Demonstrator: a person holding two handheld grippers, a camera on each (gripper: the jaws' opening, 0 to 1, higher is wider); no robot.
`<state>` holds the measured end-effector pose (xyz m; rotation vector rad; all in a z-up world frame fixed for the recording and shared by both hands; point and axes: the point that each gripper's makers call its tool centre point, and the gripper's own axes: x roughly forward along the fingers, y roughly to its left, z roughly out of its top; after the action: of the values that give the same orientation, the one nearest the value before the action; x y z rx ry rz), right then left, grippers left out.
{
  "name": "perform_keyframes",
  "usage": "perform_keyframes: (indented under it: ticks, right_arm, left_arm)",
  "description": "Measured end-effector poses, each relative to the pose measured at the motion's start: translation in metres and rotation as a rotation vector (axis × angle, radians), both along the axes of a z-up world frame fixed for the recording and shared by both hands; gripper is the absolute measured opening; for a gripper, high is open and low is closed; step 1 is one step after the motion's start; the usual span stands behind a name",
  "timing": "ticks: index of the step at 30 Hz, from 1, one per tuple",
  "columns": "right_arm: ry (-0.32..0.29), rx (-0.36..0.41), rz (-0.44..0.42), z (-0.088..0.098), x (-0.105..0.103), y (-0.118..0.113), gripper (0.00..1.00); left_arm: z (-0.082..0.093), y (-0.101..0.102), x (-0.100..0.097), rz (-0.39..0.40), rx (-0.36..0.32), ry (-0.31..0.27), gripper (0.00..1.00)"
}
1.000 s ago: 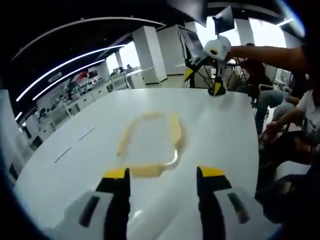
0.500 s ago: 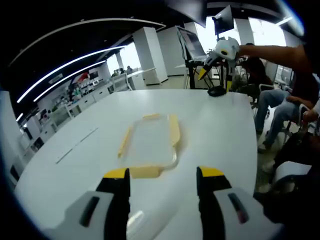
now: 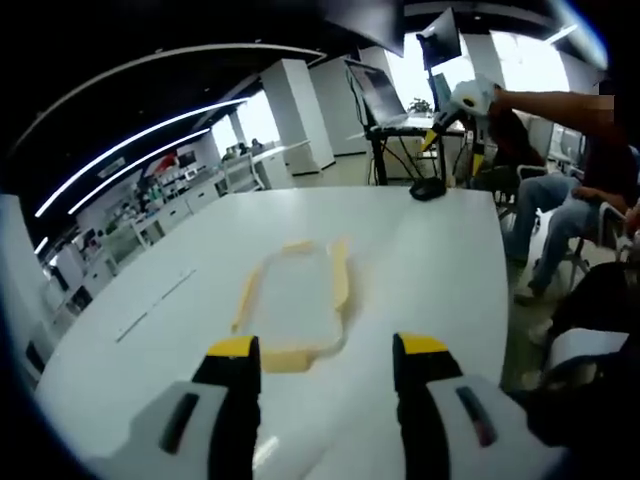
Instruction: Snap each plastic latch of the storage box into its locked position after aligning the lid with the box until every specified latch is closed and the lid sits flush.
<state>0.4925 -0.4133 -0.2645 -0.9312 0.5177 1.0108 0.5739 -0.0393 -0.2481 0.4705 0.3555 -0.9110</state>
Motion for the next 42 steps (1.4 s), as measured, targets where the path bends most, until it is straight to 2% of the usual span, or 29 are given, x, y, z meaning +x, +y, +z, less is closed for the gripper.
perform_keyframes:
  ticks: [5, 12, 21, 26, 28, 32, 37, 40, 42]
  right_arm:
    - [0.001, 0.013, -0.033, -0.003, -0.02, -0.011, 0.66]
    - [-0.009, 0.037, -0.059, -0.005, -0.04, -0.012, 0.65]
    - [-0.012, 0.076, -0.111, -0.022, -0.071, -0.016, 0.63]
    - [-0.007, 0.075, -0.112, -0.024, -0.078, -0.006, 0.63]
    - [-0.007, 0.07, -0.108, -0.02, -0.079, -0.006, 0.63]
    - [-0.046, 0.098, -0.103, -0.002, -0.075, 0.002, 0.63]
    - [-0.062, 0.108, -0.078, 0.005, -0.071, 0.026, 0.63]
    - [-0.065, 0.121, -0.049, 0.007, -0.068, 0.047, 0.63]
    - [-0.028, 0.071, -0.043, 0.002, -0.068, 0.053, 0.62]
  left_arm:
    - [0.003, -0.001, -0.007, 0.005, -0.004, -0.01, 0.53]
    - [0.004, 0.0, -0.016, 0.002, -0.007, -0.014, 0.53]
    - [0.004, -0.01, -0.034, -0.034, -0.01, -0.02, 0.53]
    - [0.004, -0.01, -0.038, -0.041, -0.014, -0.025, 0.53]
    - [0.005, -0.009, -0.04, -0.042, -0.016, -0.026, 0.53]
    - [0.009, -0.004, -0.041, -0.042, -0.022, -0.037, 0.53]
    - [0.012, 0.006, -0.041, -0.037, -0.031, -0.043, 0.53]
    - [0.011, 0.012, -0.039, -0.031, -0.032, -0.04, 0.53]
    - [0.009, 0.017, -0.038, -0.024, -0.031, -0.034, 0.53]
